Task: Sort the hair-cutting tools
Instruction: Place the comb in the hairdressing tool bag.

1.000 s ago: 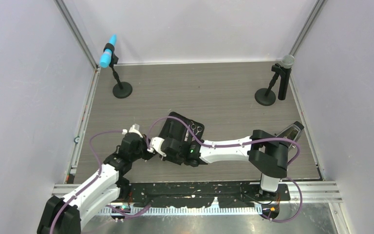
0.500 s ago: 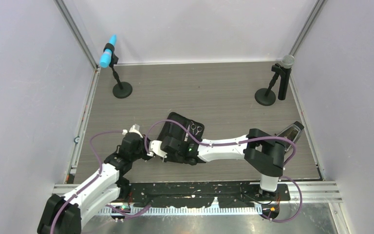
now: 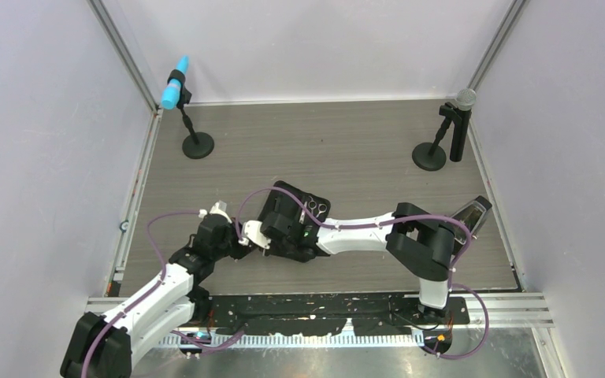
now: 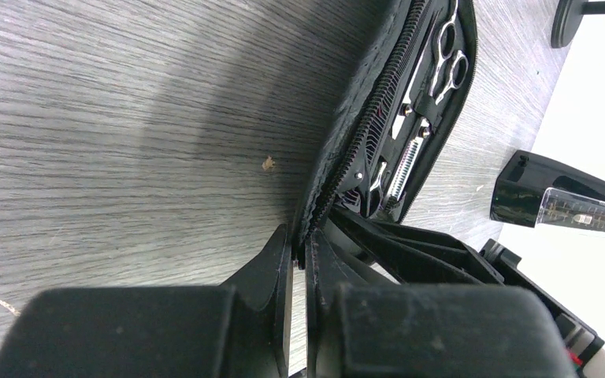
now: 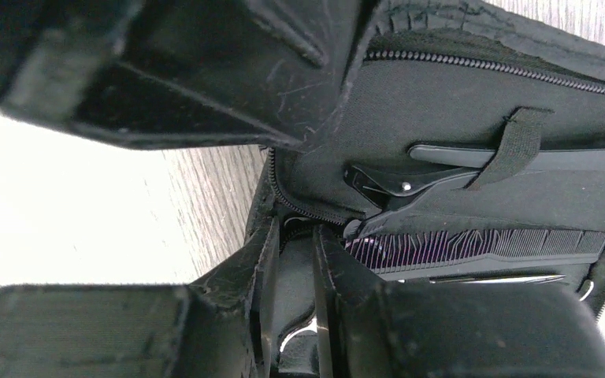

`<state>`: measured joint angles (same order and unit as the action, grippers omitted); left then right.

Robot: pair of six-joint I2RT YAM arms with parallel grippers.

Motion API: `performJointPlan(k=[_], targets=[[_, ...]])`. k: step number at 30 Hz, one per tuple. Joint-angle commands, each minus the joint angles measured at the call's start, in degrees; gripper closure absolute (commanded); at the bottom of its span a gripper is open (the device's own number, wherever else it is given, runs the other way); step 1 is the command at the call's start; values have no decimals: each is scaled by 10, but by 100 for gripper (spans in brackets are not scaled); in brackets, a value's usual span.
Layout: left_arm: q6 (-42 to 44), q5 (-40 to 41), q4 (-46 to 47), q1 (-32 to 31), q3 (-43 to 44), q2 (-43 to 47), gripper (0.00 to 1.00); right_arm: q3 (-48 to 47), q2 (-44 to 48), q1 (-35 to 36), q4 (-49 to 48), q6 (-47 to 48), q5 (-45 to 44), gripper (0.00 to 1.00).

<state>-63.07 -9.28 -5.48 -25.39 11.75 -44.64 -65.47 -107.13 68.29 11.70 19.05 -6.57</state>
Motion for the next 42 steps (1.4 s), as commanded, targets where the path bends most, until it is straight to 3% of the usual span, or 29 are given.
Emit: performJointPlan(k=[1, 7, 13, 22, 34, 39, 42], targets=[[-12, -22, 31, 0, -2, 0, 100, -2, -33, -23, 5, -12, -16, 78], [-20, -27, 44, -4, -10, -9, 100, -10, -67, -28, 4, -29, -39, 94], [-24, -24, 45, -5, -14, -8, 100, -6, -50, -30, 3, -40, -18, 95], [-24, -11, 31, -5, -15, -1, 100, 14, 40, -37, 17, -45, 93, 95], [-26, -8, 30, -5, -16, -3, 100, 22, 79, -38, 16, -62, 204, 95], [-29, -10, 27, -5, -16, -1, 100, 31, 105, -39, 6, -89, 130, 95], [-27, -8, 10, -5, -12, 3, 89, 44, 123, -40, -1, -127, 44, 90]])
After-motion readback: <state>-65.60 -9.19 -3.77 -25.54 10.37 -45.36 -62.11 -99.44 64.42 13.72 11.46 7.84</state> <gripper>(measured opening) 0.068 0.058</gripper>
